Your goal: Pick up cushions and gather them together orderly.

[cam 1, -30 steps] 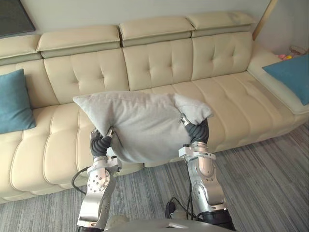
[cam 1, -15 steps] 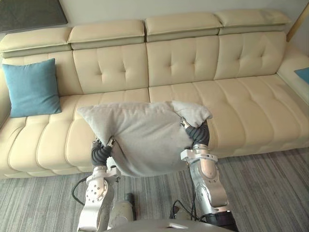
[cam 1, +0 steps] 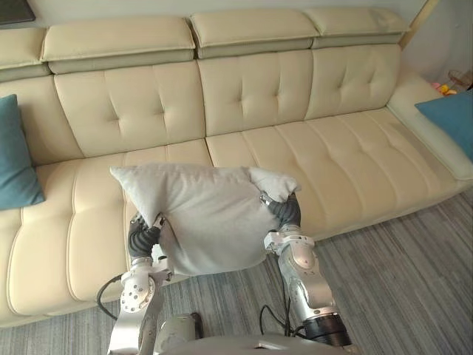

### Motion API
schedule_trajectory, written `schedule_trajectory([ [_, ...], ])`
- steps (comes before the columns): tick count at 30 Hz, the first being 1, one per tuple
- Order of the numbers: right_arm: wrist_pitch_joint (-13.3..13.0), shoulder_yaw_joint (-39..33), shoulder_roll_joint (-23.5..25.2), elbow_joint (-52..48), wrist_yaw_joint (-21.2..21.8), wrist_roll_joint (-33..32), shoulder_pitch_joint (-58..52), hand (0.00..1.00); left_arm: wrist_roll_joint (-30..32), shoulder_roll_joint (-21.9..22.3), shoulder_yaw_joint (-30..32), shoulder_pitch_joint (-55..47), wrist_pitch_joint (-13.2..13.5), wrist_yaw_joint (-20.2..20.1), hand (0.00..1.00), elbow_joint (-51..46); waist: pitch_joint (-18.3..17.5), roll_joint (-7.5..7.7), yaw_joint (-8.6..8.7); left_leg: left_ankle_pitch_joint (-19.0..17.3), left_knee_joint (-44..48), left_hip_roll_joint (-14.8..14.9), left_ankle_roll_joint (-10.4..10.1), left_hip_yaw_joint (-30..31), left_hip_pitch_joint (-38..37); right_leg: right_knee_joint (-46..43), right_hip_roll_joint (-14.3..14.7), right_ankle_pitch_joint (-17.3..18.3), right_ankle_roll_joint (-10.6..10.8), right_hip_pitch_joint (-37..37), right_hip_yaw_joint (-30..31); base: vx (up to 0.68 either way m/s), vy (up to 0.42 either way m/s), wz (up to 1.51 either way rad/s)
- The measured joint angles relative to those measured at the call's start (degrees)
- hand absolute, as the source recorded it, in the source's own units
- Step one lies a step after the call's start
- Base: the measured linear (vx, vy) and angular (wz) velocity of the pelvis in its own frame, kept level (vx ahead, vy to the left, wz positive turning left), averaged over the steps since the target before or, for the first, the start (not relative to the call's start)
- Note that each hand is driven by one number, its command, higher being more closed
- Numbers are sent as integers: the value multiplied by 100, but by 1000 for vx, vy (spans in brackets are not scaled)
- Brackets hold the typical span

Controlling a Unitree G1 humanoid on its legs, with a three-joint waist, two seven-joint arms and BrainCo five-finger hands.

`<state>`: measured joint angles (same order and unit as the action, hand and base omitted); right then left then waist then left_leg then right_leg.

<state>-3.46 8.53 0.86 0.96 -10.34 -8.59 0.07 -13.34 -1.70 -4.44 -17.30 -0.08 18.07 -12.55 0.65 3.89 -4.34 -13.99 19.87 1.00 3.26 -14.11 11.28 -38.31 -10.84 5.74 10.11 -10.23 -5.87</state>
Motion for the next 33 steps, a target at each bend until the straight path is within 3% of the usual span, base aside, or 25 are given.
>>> schedule_trajectory([
  [1,5,-48,-45,71,12,0,-4,100,2,-22,-30,-7,-1,-2,100,0,5,-17,36,5,-268,-30,7,103,-298,-418,-76,-124,-252,-102,-231,283,14,35],
  [2,4,-83,-39,82,30,0,-5,100,4,-28,-38,-5,0,-5,100,-3,13,-101,140,6,-439,-33,9,233,-489,-809,-84,308,-481,-259,-385,324,-31,48],
  [3,1,-99,-43,80,36,-1,7,100,4,-27,-37,13,0,-6,100,-4,-6,-74,189,6,-516,-24,8,323,-593,-894,-64,511,-534,-336,-497,254,-58,49],
  [5,0,-218,-50,80,165,-3,29,100,8,-15,-39,31,0,-33,100,-6,34,-151,230,5,-714,31,6,485,-881,-780,32,1029,-854,-761,-864,286,-144,35],
  [6,1,-232,-91,80,168,-5,32,100,12,18,-38,38,-1,-92,100,-3,103,-265,274,4,-761,167,3,528,-1055,-382,213,1119,-1005,-1055,-1019,327,-209,24],
  [7,1,-237,-106,81,169,-6,29,100,14,28,-37,39,-1,-109,100,-2,131,-310,290,4,-772,225,1,533,-1127,-156,295,1102,-1021,-1161,-1068,347,-241,15],
  [8,1,-240,-124,88,181,-11,24,100,17,46,-28,39,-1,-129,100,7,178,-384,311,-8,-807,343,-24,536,-1290,407,502,926,-1065,-1309,-1061,323,-228,10],
  [9,2,-247,-112,90,204,-14,6,100,23,47,-14,36,0,-156,100,20,184,-393,367,-120,-805,450,-242,518,-1547,1742,828,153,-1070,-1344,-932,444,-277,28],
  [10,-4,-242,-106,77,220,-19,-102,100,66,8,-14,11,-4,-214,100,55,114,-279,472,-287,-776,357,-464,496,-1760,2596,850,-1105,-1229,-968,-790,428,-238,16],
  [11,-12,-228,-182,107,235,-25,-116,100,127,74,-22,80,4,-266,100,253,88,-456,371,-534,-625,489,-522,499,-1788,3060,1023,-1362,-1258,-668,-738,422,-180,-25],
  [12,11,-294,-235,196,232,-29,32,100,163,117,-12,256,-30,-278,100,393,178,-451,287,-698,-495,426,-514,546,-1609,3242,1075,-1508,-1383,-602,-543,335,-124,-48],
  [13,16,-402,-245,215,222,-29,23,100,243,148,-27,372,-72,-331,100,488,252,-373,306,-687,-512,305,-547,585,-1498,3292,1030,-1510,-1391,-498,-516,303,-88,-37],
  [14,16,-479,-255,212,223,-28,-18,100,250,234,-56,371,-108,-358,100,496,386,-391,355,-606,-605,309,-592,640,-1555,3345,1066,-1455,-1435,-164,-529,194,-56,-8],
  [16,6,-460,-303,13,233,-29,-141,100,250,296,-120,349,-100,-358,100,489,370,-437,349,-143,-723,440,-507,612,-1566,3360,1217,-1233,-1314,155,-518,115,-19,-7],
  [20,-14,-440,-299,-297,281,-117,-227,100,243,237,-117,379,-101,-364,100,474,334,-402,370,-147,-916,415,-406,832,-1396,3883,1205,-1340,-1170,257,-689,50,50,27],
  [22,-6,-441,-305,-295,283,-121,-300,100,235,243,-137,372,-101,-363,100,473,342,-442,350,-60,-1026,437,-476,1046,-1334,3970,1208,-1309,-1186,285,-902,124,68,62],
  [24,1,-446,-309,-291,281,-241,-482,100,231,276,-185,323,-111,-382,100,472,398,-539,365,20,-739,515,-587,1259,-1266,3949,1205,-1169,-1230,498,-1252,192,79,87],
  [26,10,-421,-328,-373,279,-346,-656,100,225,359,-196,219,-113,-397,100,468,437,-557,262,30,834,556,-797,1049,-636,3915,1033,-1032,-1310,823,-1508,120,73,63],
  [27,11,-423,-352,-408,278,-346,-649,100,222,405,-200,202,-111,-397,100,461,429,-571,212,-75,1066,587,-757,893,-491,3884,992,-1007,-1328,842,-1537,73,89,30],
  [28,4,-444,-367,-467,273,-345,-622,100,221,442,-224,194,-107,-396,100,417,402,-617,165,-137,852,599,-661,764,-455,3855,971,-986,-1304,816,-1549,46,122,11],
  [29,-9,-487,-357,-496,260,-338,-572,100,221,451,-252,233,-83,-396,100,398,388,-718,190,93,276,622,-558,677,-586,3824,1022,-940,-1222,784,-1553,24,144,17],
  [33,-2,-547,-267,-495,264,-331,-570,100,223,315,-301,244,-84,-399,100,418,367,-616,266,243,-884,425,-501,578,-1091,4001,942,-1086,-1102,797,-1495,-8,150,0],
])
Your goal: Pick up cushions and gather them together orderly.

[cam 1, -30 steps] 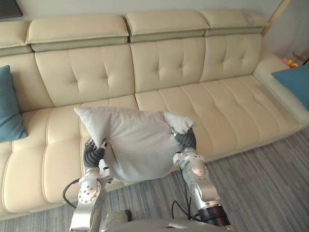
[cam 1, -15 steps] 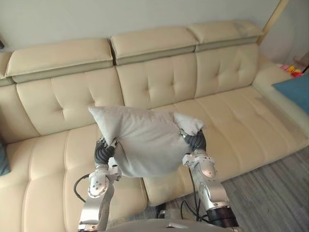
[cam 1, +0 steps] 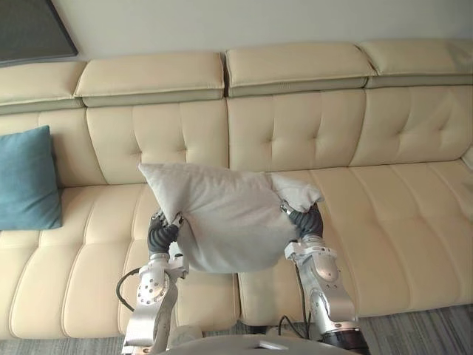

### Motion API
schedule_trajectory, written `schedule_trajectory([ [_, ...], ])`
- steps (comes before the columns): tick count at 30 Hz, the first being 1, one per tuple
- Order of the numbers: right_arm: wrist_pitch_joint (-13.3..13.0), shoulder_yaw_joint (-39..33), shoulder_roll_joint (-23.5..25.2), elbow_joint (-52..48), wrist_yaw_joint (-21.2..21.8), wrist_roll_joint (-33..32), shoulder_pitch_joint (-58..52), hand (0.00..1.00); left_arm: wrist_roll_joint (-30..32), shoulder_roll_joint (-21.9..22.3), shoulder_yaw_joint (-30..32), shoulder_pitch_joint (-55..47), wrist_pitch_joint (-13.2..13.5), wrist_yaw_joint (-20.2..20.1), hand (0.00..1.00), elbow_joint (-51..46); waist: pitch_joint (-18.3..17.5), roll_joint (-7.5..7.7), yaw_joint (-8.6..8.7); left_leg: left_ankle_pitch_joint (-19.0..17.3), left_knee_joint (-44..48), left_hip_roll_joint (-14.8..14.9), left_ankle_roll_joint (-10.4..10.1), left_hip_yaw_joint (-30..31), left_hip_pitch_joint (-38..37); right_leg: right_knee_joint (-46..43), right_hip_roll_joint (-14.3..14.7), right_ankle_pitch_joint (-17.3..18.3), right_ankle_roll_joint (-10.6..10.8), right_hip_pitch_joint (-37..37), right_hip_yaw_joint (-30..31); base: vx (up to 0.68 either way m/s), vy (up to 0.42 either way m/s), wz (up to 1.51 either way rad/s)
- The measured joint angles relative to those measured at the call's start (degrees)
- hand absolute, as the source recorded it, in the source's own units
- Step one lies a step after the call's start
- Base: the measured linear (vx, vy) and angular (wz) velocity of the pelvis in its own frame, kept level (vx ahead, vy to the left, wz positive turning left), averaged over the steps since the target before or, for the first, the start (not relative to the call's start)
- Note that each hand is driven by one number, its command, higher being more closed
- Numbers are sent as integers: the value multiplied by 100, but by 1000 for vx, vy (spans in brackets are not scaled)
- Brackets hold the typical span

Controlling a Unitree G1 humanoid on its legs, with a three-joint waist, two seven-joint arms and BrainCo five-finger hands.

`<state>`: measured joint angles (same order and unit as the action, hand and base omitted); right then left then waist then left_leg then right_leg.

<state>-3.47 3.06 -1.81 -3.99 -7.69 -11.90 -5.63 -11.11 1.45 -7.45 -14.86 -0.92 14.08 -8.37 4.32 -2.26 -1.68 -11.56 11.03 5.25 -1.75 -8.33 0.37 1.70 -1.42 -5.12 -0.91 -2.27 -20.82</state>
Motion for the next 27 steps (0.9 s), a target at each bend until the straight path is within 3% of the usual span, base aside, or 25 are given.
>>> schedule_trajectory([
  [4,27,-31,60,69,5,52,93,100,1,-32,0,-11,0,-11,100,0,-8,13,-5,212,-418,-134,40,-333,-293,9,-41,-137,24,-127,388,10,79,-51],
  [6,89,-7,36,94,2,176,319,100,-2,-60,47,22,2,9,100,1,13,15,-2,210,-340,-140,43,-587,-162,-432,-63,-133,29,-554,846,-84,101,-75],
  [7,89,-43,12,92,-3,265,410,100,-2,-141,27,122,0,9,100,23,88,60,85,195,-156,-161,68,-568,-88,-703,-99,-108,77,-702,1212,-121,121,-15],
  [8,87,-83,12,88,-8,285,449,100,-2,-214,-5,209,0,9,100,24,119,143,139,137,47,-172,163,-561,-18,-757,-135,-117,256,-709,1415,-138,113,-3],
  [9,83,-85,10,84,-10,285,505,100,-2,-229,10,276,5,12,100,23,118,136,157,88,86,-100,246,-569,74,-664,-144,-105,328,-683,1466,-142,77,14],
  [10,81,-75,16,110,-20,285,612,100,-3,-251,56,380,11,25,100,38,132,170,147,71,193,-82,285,-551,209,-1466,-236,597,79,-895,1463,-92,46,17],
  [11,81,-64,13,128,-21,285,652,100,-4,-262,64,389,11,55,100,38,135,166,114,72,248,-79,282,-505,253,-1728,-289,797,133,-899,1436,-47,27,28],
  [12,80,3,15,189,-20,271,724,100,-5,-281,105,390,13,87,100,38,122,189,59,99,329,-101,238,-402,333,-1600,-334,953,343,-694,1401,-24,-46,25],
  [13,76,68,-6,262,-20,260,825,100,-5,-268,169,395,13,110,100,38,139,159,13,128,384,-69,205,-302,428,-1329,-311,846,455,-591,1385,-89,-98,55],
  [14,76,172,-77,315,-15,212,936,100,-6,-262,242,417,17,185,100,37,166,83,15,296,332,-19,138,-64,639,-920,-210,583,353,-516,1174,-129,-106,60],
  [17,102,217,-121,376,-17,204,902,100,-99,-254,245,412,16,199,100,38,199,52,12,909,-266,-62,-16,541,736,-528,-156,367,187,-386,573,-124,-129,101],
  [19,103,212,-119,479,-23,202,901,100,-122,-247,231,387,16,199,100,38,206,40,-5,1134,-533,-42,-90,679,636,-481,-121,369,131,-290,367,-114,-108,70],
  [23,124,198,-105,484,-41,202,877,100,-208,-248,207,382,16,193,100,37,206,14,40,1218,-805,30,-137,651,542,-429,-37,521,115,-281,328,-133,-49,8],
  [27,123,48,-100,238,-61,206,769,100,-226,-244,32,384,16,189,100,36,179,18,155,1389,-1213,69,-148,433,554,183,109,256,219,-213,607,-50,16,-18],
])
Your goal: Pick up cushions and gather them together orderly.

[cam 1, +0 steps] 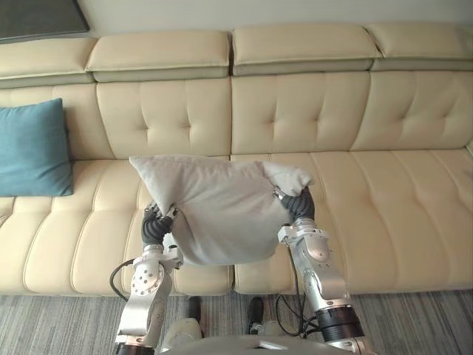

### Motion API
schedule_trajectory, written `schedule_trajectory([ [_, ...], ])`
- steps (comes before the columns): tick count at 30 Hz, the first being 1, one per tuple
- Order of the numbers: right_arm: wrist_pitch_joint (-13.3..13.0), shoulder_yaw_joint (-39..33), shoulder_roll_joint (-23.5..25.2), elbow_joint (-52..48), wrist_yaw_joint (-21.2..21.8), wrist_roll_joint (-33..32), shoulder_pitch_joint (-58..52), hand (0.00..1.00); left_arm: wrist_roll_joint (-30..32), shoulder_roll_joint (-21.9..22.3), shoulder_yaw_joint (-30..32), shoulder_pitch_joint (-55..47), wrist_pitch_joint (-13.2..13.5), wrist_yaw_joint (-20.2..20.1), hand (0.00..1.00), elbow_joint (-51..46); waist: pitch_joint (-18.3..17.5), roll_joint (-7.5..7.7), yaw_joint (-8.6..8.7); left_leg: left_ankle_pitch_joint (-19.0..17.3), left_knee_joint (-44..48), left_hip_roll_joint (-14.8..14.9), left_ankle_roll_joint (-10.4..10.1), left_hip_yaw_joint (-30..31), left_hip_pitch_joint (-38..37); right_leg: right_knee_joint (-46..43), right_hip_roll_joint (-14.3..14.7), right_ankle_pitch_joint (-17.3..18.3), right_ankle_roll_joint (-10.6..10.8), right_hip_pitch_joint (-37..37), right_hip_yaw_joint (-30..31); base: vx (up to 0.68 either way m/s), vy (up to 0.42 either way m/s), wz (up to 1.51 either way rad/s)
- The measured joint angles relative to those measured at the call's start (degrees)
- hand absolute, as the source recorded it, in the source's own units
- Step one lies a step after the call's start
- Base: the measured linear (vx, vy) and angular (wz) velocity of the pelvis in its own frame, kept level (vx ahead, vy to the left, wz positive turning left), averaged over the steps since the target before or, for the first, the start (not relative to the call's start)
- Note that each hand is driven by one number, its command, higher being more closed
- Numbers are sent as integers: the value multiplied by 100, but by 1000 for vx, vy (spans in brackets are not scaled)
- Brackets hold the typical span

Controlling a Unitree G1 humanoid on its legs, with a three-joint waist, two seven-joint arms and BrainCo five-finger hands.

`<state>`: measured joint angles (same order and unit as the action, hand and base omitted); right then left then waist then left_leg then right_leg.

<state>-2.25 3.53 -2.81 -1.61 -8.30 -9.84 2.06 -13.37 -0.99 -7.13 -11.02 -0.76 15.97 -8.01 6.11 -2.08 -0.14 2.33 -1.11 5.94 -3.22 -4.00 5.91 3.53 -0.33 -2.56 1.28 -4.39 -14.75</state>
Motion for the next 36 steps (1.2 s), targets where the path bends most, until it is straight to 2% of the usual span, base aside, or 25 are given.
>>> schedule_trajectory([
  [3,-1,-68,2,-20,-56,1,-18,100,2,2,-86,2,-27,-10,100,4,-10,8,79,155,-132,-51,-26,-77,-146,109,-24,-276,-12,72,111,55,42,-14],
  [5,-1,-97,3,-19,-59,1,-17,100,2,8,-99,29,-27,-10,100,6,-39,-26,70,191,-135,-60,-20,-91,-209,107,-27,-380,-75,79,152,97,35,-6],
  [12,3,-84,4,118,-89,2,308,100,130,-26,72,600,-27,65,100,484,-110,-115,14,201,-227,-82,-32,-124,-264,107,-33,-393,-80,68,170,29,44,-2],
  [16,3,-61,-26,545,-337,9,1293,100,251,-292,110,1372,-29,345,100,755,-121,-111,12,229,-213,-69,-59,-241,29,112,-34,-535,-107,-283,315,-55,54,-15],
  [20,0,60,-226,863,-633,60,2235,100,356,-605,122,2492,-28,763,100,1355,-88,-125,19,485,-304,-79,0,-249,473,109,-38,-739,-164,-778,320,-80,28,-5],
  [23,-1,62,-278,1183,-969,124,3285,100,357,-806,198,3566,-28,1204,100,1782,215,-135,29,649,-322,-82,-18,-260,810,108,-39,-925,-209,-1128,348,-137,41,-3],
  [24,-1,62,-346,1221,-1189,137,3897,100,358,-917,262,4190,-28,1482,100,1943,396,-148,24,736,-325,-83,2,-264,1107,109,-41,-994,-234,-1430,370,-166,29,-2],
  [26,-2,57,-361,1224,-1323,185,4238,100,358,-992,269,4545,-25,1634,100,2021,430,-149,3,816,-332,-80,-5,-279,1356,109,-39,-1042,-219,-1698,385,-176,7,-3],
  [28,-6,0,-383,1230,-1521,376,4835,100,361,-1101,363,5239,-21,1842,100,2246,781,-215,-17,931,-336,-70,-10,-309,1579,109,-37,-1135,-223,-1934,398,-144,6,-4],
  [32,-29,-140,-375,1263,-1881,595,5353,100,604,-1262,409,6142,-21,2012,100,2544,978,-261,-87,1103,-375,-68,-52,-433,2190,109,-41,-1310,-238,-2601,494,-125,19,-13],
  [36,-29,-270,-384,1369,-2218,813,5574,100,698,-1224,417,6537,-21,2118,100,2543,1109,-263,-107,1153,-375,-56,-54,-565,2673,107,-40,-1442,-298,-3122,523,2,75,-9],
])
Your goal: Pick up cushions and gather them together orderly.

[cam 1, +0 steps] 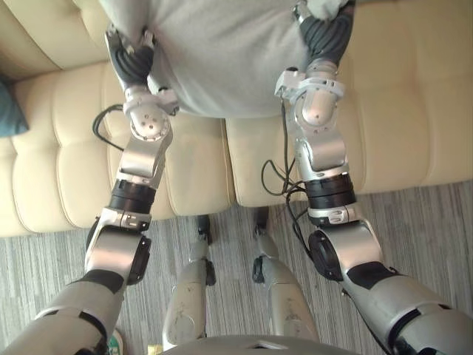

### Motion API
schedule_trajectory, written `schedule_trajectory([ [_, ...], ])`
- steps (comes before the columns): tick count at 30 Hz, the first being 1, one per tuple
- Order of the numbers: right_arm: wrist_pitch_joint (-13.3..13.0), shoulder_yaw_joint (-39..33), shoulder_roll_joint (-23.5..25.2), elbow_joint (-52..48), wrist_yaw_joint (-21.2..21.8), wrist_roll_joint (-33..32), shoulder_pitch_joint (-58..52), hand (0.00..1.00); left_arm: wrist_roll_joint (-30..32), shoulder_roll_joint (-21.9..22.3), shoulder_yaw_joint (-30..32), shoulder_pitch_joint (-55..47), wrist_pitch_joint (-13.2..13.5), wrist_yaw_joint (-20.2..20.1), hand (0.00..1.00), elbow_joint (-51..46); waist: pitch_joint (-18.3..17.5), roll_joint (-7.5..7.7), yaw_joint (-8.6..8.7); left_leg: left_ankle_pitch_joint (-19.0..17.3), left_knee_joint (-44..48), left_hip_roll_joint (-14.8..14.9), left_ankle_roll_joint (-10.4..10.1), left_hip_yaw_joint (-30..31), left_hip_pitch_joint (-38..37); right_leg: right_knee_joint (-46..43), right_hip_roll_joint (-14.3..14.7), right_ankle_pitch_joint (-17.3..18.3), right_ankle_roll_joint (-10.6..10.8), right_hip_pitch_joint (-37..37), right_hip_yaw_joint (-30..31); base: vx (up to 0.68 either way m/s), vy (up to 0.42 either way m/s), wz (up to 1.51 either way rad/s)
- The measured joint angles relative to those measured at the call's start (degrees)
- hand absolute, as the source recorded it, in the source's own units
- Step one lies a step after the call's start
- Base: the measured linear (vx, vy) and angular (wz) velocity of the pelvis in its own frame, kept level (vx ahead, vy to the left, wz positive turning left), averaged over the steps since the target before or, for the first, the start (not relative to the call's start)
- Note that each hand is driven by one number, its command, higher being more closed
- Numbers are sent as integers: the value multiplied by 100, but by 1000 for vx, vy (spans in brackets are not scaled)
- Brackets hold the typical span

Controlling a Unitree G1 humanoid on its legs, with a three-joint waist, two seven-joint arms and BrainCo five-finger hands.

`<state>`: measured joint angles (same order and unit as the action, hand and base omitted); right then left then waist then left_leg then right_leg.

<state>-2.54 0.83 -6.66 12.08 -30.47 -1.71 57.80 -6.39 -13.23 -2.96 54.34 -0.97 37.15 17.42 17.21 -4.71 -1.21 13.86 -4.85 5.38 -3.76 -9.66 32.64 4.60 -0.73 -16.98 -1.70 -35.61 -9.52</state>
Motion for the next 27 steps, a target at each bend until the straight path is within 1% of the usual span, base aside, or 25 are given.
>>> schedule_trajectory([
  [1,0,-31,6,-10,-75,64,59,100,1,73,28,78,0,26,100,0,92,0,-21,16,1,15,-14,-38,106,-1,5,-45,-36,-114,2,93,111,-6],
  [3,0,-85,12,-38,-107,178,161,100,1,211,74,142,2,124,100,-4,120,3,-48,31,3,28,-15,-42,232,-2,12,-49,-41,-233,-10,90,103,2],
  [4,1,-149,13,-215,-138,208,285,100,2,291,94,279,23,220,100,-19,222,-10,-94,89,21,32,-46,-42,299,-3,10,-48,-42,-274,-32,81,98,10],
  [6,-23,-164,50,-304,-198,225,407,100,14,355,193,360,39,250,100,-144,222,-9,-124,107,6,32,-35,-45,453,-4,6,-37,-29,-414,-52,104,150,12],
  [7,-42,-173,55,-476,-266,293,522,100,51,418,284,453,66,254,100,-218,222,-9,-186,113,25,22,-27,-42,641,-4,-2,-34,-26,-591,-55,87,137,10],
  [8,-73,-173,59,-499,-272,354,584,100,51,444,303,472,78,260,100,-268,222,-9,-200,121,29,18,-17,-40,727,-9,-6,-35,-26,-668,-57,133,213,8],
  [10,-122,-173,65,-598,-282,460,791,100,54,551,467,476,198,314,100,-464,232,1,-263,160,33,8,-4,-16,1003,-68,-20,-25,-13,-956,-80,129,204,7],
  [12,-116,-174,50,-644,-283,621,839,100,54,674,552,476,238,346,100,-558,257,1,-299,171,32,5,-11,0,1039,-103,-27,15,1,-986,-103,111,186,7],
  [14,-94,-182,34,-641,-278,660,841,100,46,772,620,470,252,368,100,-561,258,2,-304,173,28,9,-11,-1,1015,-290,-44,152,10,-1034,-126,84,174,5],
  [15,-90,-174,27,-641,-272,660,841,0,45,828,697,470,281,368,0,-565,258,2,-283,172,2,11,-12,-1,1014,-410,-59,232,8,-1080,-153,64,189,6],
  [16,-85,-177,12,-642,-277,660,848,0,-5,916,798,463,333,379,0,-582,259,2,-273,160,-3,11,-22,-2,1023,-525,-81,314,18,-1133,-178,49,156,5],
  [18,-63,-175,-18,-642,-278,659,886,0,-115,965,956,412,357,387,0,-679,262,7,-261,105,-4,9,-42,-26,1029,-601,-100,369,30,-1173,-188,34,145,0],
  [21,55,-184,-126,-634,-277,655,1031,0,-442,979,1255,309,486,394,0,-791,262,8,-247,50,-4,5,-60,-58,1022,-628,-116,398,37,-1174,-189,30,130,1],
  [23,104,-209,-253,-585,-276,638,1139,0,-630,976,1425,298,520,394,0,-786,262,8,-250,52,-4,5,-57,-55,1023,-707,-126,456,27,-1196,-208,29,106,6],
  [25,163,-226,-413,-410,-272,601,1315,0,-769,912,1535,298,542,394,0,-774,262,8,-249,96,14,8,-17,-35,1031,-799,-135,513,18,-1228,-241,21,71,8],
  [26,176,-283,-570,-235,-266,549,1460,0,-855,830,1587,304,544,389,0,-764,262,8,-241,147,31,8,-21,-31,1050,-798,-135,517,15,-1229,-268,23,67,15],
  [27,197,-342,-826,-5,-257,520,1623,0,-927,610,1593,312,544,363,0,-658,262,8,-246,182,32,21,-13,-22,1079,-799,-130,535,-11,-1229,-333,22,66,17],
])
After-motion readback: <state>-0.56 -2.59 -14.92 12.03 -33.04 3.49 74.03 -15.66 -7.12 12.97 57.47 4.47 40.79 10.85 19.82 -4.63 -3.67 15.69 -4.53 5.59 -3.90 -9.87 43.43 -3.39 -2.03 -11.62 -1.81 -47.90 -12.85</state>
